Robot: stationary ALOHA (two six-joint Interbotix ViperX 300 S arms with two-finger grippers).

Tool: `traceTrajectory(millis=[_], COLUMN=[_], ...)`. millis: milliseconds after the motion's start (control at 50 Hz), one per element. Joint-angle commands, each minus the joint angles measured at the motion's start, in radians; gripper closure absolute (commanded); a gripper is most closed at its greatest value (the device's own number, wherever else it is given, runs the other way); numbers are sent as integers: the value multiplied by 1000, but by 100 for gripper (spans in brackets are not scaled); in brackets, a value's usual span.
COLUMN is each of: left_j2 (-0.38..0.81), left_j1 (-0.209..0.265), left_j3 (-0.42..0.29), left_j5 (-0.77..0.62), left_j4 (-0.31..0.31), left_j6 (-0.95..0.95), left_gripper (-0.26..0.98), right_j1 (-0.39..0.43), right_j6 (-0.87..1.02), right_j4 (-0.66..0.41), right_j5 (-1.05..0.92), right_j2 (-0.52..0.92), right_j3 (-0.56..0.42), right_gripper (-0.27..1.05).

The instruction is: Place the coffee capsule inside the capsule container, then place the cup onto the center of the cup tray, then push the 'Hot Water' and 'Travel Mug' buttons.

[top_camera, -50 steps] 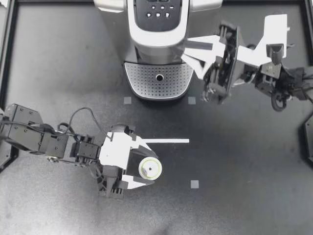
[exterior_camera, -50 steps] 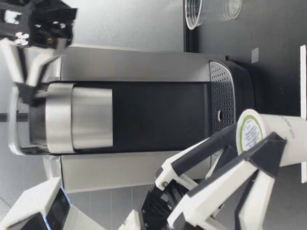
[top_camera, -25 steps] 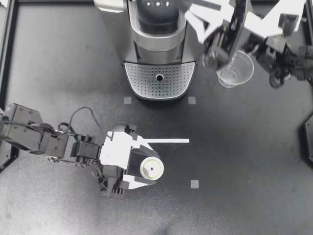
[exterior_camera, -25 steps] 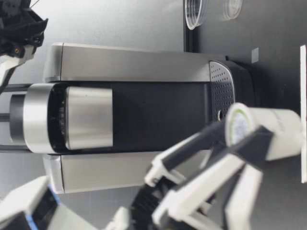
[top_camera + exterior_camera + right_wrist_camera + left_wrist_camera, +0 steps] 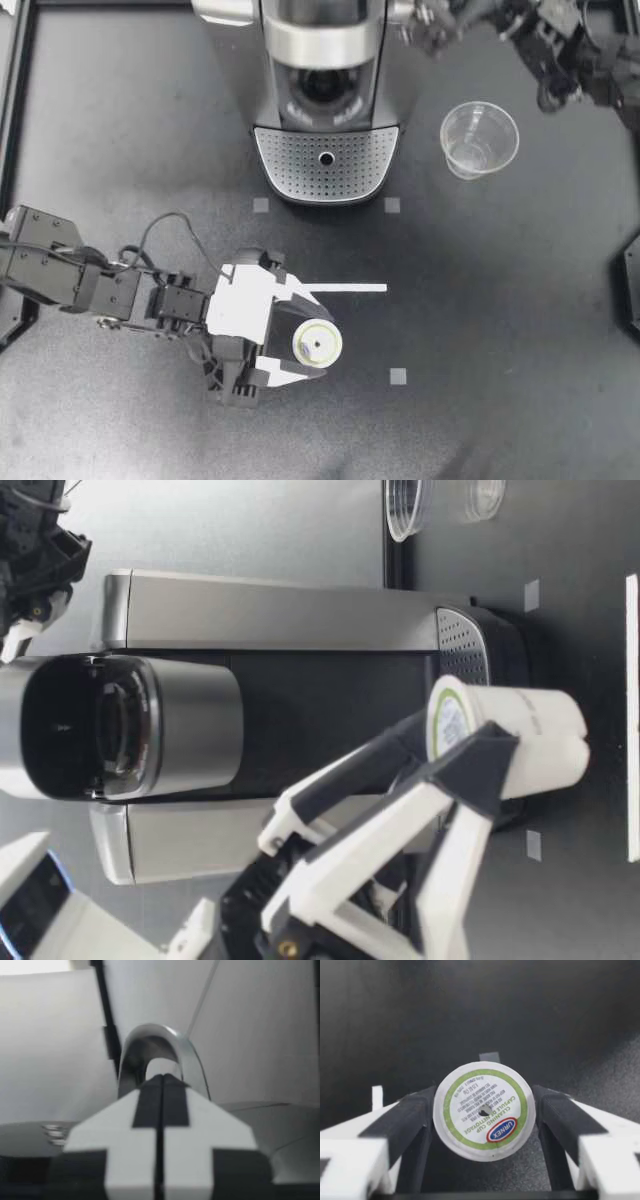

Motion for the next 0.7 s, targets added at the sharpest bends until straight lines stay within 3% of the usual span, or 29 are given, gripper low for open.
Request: traceTrajectory(millis=[0,180,340,500,540,680], left_j2=[-48,-124,-184,-221,-227,-235], left_j1=[6,44,52,52,52,54], left_j3=[-49,-153,-291,-405,-420,-430], left_j5=[49,295,522,732,776,805], left_j4=[5,80,232,460,551,775], left_j6=[8,83,201,219,218,204], left_gripper=[25,25,25,25,25,25], right_j1=[-25,-26,-26,-25,-25,-25], right_j6=[-2,-3,-6,-2,-2,-2], right_j4=[3,2,-11,-54,-55,-57], right_j5=[2,2,-3,-31,-41,-60], right_j2=[-8,-17,-32,-80,-95,-152], right_j3=[-37,-37,-29,32,55,133], right_gripper=[74,74,74,74,74,74])
